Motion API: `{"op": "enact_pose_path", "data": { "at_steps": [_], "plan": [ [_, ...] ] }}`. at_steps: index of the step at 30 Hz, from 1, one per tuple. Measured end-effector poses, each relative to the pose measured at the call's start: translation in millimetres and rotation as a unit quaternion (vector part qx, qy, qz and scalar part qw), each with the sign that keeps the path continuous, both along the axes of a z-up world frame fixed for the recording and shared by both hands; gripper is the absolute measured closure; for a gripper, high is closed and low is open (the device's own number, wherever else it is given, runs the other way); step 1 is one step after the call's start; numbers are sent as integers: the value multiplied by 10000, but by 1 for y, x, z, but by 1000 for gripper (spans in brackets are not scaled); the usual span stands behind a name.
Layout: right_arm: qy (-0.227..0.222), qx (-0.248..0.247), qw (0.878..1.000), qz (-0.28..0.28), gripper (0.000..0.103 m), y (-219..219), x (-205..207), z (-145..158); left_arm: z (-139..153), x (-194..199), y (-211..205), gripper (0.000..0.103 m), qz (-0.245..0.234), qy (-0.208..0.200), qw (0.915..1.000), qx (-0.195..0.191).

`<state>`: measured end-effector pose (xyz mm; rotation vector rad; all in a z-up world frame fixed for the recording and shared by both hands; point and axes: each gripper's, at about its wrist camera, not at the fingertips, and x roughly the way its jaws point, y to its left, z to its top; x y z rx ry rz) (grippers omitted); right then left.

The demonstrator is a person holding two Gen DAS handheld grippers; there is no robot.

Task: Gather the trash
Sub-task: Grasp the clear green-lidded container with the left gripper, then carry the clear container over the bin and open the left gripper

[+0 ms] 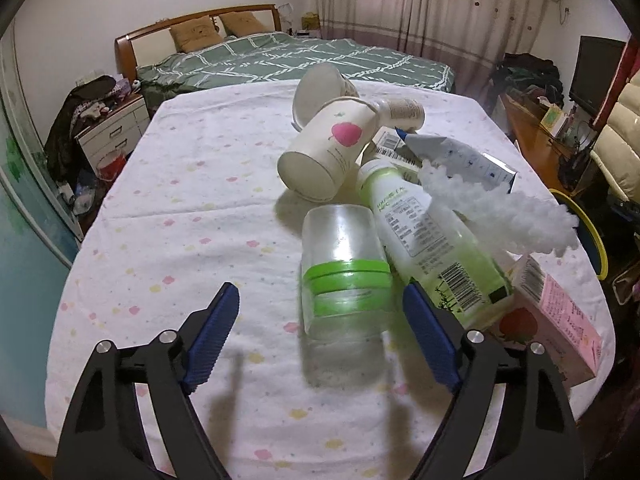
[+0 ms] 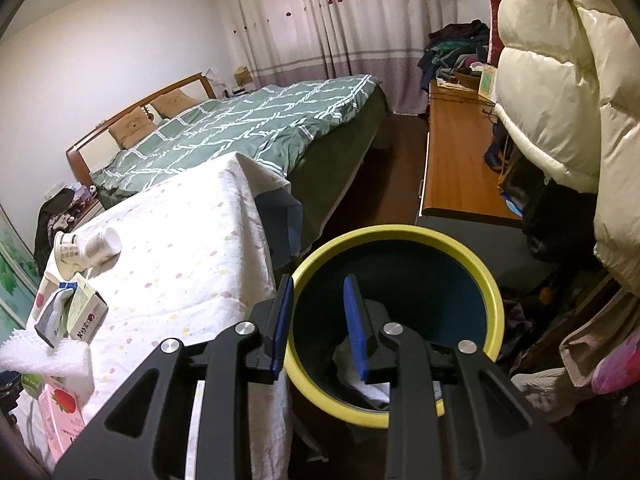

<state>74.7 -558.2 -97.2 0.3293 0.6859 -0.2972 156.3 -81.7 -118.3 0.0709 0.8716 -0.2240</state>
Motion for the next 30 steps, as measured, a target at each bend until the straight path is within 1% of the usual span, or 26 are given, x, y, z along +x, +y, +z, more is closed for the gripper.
{"op": "enact_pose_path", "data": {
  "at_steps": [3, 8, 10, 13, 15, 19, 24, 26, 27, 28, 30],
  "plan": [
    [56, 15, 10000, 24, 78, 2, 2, -4, -6, 6, -2, 22, -60, 26, 10000, 1],
    [101, 46, 9999, 57, 78, 5, 6, -8, -16, 18, -5, 28, -85, 125, 9999, -18],
    [109, 55, 9999, 72, 78, 6, 6, -9, -21, 24, -6, 33, -52, 188, 9998, 45],
    [121, 80, 9998, 107, 78, 8, 7, -11, -27, 31, -4, 38, 22, 262, 9996, 82],
    [127, 98, 9998, 131, 78, 10, 7, -12, -29, 37, 0, 38, 109, 251, 9996, 56],
    [132, 132, 9997, 183, 78, 13, 8, -15, -29, 41, 4, 38, 89, 137, 9999, 39],
    [124, 157, 9995, 236, 78, 16, 9, -17, -33, 47, 6, 38, 37, 196, 9997, -111],
    [115, 166, 9995, 255, 78, 16, 8, -16, -32, 49, 8, 42, 40, 172, 9997, -170],
    [111, 164, 9995, 264, 78, 16, 8, -16, -32, 49, 9, 50, 25, 161, 9996, -213],
    [110, 164, 9994, 268, 78, 17, 8, -16, -31, 50, 10, 53, 14, 144, 9996, -253],
    [92, 170, 9994, 289, 78, 19, 8, -16, -31, 51, 11, 53, 26, 136, 9995, -267]
  ]
}}
